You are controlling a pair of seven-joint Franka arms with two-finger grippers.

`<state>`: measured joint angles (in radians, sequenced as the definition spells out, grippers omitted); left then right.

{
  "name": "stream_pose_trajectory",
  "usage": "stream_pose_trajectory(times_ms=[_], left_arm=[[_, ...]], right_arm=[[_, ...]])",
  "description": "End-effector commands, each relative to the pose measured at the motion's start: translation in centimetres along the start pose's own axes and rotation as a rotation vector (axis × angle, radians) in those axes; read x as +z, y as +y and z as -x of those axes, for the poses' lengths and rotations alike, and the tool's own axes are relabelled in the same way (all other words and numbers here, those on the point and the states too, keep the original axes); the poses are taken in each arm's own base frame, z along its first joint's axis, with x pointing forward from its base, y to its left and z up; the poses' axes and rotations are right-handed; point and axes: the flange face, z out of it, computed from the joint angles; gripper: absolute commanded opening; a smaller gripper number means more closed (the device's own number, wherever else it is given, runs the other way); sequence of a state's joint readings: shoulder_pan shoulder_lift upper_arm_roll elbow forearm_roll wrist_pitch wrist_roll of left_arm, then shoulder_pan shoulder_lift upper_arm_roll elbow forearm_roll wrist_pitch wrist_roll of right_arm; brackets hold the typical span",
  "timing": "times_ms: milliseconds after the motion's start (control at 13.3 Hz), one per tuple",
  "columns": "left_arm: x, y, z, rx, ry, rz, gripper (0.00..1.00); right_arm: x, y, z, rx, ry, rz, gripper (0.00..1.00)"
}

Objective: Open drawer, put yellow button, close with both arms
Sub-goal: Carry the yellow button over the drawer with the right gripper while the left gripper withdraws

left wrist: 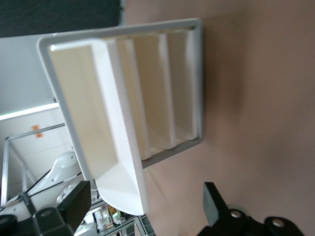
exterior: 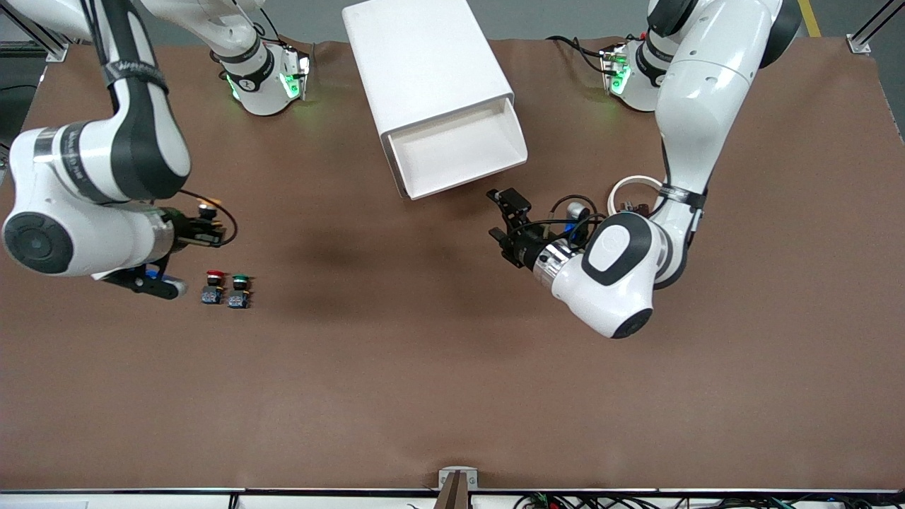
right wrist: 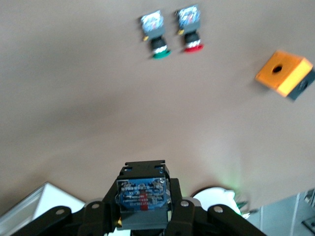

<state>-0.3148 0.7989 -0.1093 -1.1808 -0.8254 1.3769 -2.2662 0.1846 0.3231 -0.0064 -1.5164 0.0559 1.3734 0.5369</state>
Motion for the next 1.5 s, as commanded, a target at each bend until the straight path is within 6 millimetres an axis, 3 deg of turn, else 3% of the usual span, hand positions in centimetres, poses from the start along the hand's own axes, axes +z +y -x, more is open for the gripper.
stream_pose_trajectory(times_ms=[0, 150, 301, 451, 527, 677, 903, 1128, 1429], left_arm=[[-5.2, -1.3, -2.4, 0.090, 0.014, 0.099, 1.00], [-7.9, -2.3, -4.0, 0.185, 0.116, 0.212, 1.00], [-9.2, -3.3, -5.0, 0.290, 0.275, 0.313, 1.00], [-11.5, -5.0, -6.0, 0.395, 0.399, 0.397, 1.00], [-12.3, -5.3, -6.5, 0.459, 0.504, 0.430, 1.00], [-14.7, -8.3, -6.9, 0.609, 0.632, 0.475, 1.00], [-18.1, -10.7, -8.5, 0.751, 0.690, 0.498, 1.00], [-19.4, -13.7, -8.7, 0.986, 0.832, 0.465, 1.00], [-20.7, -17.7, -8.7, 1.124, 0.879, 0.486, 1.00]], right_arm=[[-1.8, -3.6, 5.2, 0.123, -0.040, -0.039, 0.35], [-2.5, -8.4, 10.8, 0.239, -0.049, -0.064, 0.35], [-2.3, -14.5, 17.8, 0.340, -0.010, -0.045, 0.35], [-2.4, -18.6, 23.4, 0.419, -0.006, -0.067, 0.35], [-2.3, -20.1, 24.9, 0.465, -0.011, -0.106, 0.35], [-1.6, -23.4, 27.7, 0.566, 0.016, -0.185, 0.35], [-0.1, -26.9, 29.7, 0.680, 0.036, -0.267, 0.35], [2.6, -28.4, 28.8, 0.685, 0.037, -0.232, 0.35], [5.9, -30.3, 27.8, 0.687, 0.065, -0.186, 0.35]])
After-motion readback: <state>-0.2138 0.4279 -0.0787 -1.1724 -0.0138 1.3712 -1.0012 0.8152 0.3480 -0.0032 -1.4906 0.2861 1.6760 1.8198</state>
